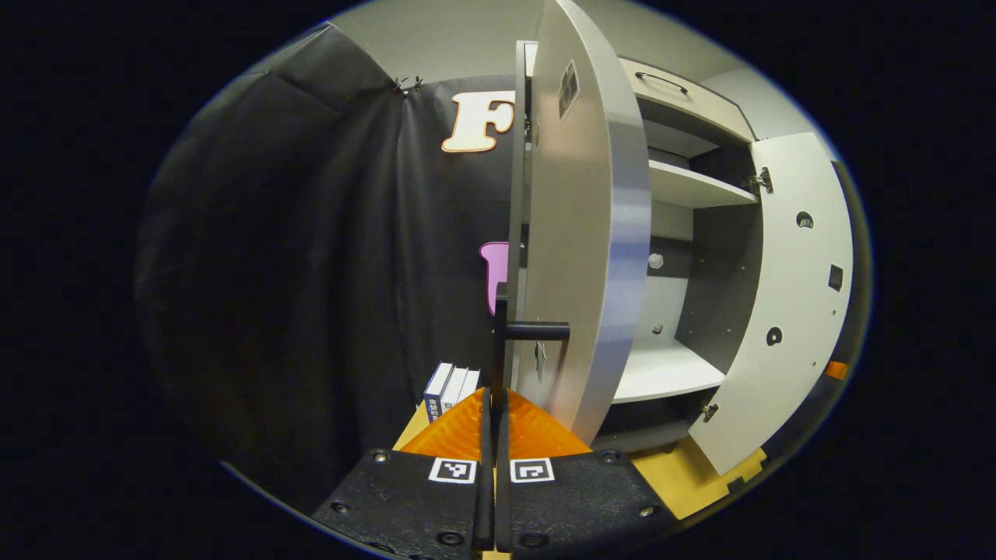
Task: Open the right door of the double-door shoe cabinet with the right hand, and open the left door with the left hand.
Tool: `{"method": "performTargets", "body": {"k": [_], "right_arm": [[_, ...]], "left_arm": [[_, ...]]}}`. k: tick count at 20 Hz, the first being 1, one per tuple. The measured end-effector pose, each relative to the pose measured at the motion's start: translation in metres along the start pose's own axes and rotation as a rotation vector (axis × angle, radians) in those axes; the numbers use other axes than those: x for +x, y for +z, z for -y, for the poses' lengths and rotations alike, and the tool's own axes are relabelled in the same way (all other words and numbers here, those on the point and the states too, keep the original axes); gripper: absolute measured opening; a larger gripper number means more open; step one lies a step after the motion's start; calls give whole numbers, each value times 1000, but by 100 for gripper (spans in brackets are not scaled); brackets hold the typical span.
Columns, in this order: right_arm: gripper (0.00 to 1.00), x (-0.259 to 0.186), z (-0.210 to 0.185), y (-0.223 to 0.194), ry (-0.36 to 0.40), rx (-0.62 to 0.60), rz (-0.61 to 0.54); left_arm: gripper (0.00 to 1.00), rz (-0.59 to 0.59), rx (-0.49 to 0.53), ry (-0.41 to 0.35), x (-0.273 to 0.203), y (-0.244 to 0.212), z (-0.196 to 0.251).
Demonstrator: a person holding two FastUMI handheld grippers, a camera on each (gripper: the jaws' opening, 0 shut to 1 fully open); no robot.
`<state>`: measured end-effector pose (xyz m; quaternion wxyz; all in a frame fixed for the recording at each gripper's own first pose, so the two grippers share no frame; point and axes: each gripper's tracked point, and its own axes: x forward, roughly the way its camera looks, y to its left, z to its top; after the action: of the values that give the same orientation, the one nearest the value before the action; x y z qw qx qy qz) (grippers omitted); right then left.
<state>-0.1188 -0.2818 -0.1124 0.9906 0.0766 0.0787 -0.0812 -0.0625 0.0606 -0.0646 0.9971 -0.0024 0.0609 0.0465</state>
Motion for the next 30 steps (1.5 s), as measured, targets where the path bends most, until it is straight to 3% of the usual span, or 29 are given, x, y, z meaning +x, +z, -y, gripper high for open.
{"method": "performTargets", "body": {"k": [4, 9, 10, 11, 12, 15, 16, 18, 19, 22, 23, 24, 27, 30], "right_arm": [[99, 2, -1, -1, 7, -8, -5], [99, 3, 2, -1, 10, -19, -8], [100, 4, 3, -1, 11, -22, -9], [100, 2, 4, -2, 11, -24, -11], [100, 1, 5, -2, 12, -27, -12], [100, -2, 9, -3, 12, -36, -14], [99, -3, 11, -4, 13, -38, -16], [99, -6, 12, -2, 15, -42, -18], [99, -9, 13, -1, 18, -46, -15], [99, -20, 8, 3, 20, -76, -6], [99, -25, 5, 4, 24, -89, -4], [99, -30, -2, 6, 39, -105, -4], [98, -50, -48, 7, 140, -160, -3], [95, -66, -106, 16, 263, -205, 14]], "left_arm": [[0, 8, -11, -26, 3, 0, -3], [7, 42, -28, -55, 5, 3, -5], [4, 49, -40, -58, 6, 4, -4], [10, 57, -49, -59, 6, 4, -3], [4, 60, -49, -56, 5, 4, -4], [0, 61, -3, -27, 3, 2, -10], [7, 61, 10, -7, 0, 2, -15], [12, 61, -12, 12, -8, 1, -17], [25, 65, -40, 7, -14, 2, -15], [29, 75, -90, 41, -35, 0, -21], [45, 76, -88, 56, -44, 1, -22], [37, 76, -80, 64, -54, 1, -21], [37, 84, -41, 25, -77, 12, 7], [37, 108, -7, -62, -83, 27, 55]]}}
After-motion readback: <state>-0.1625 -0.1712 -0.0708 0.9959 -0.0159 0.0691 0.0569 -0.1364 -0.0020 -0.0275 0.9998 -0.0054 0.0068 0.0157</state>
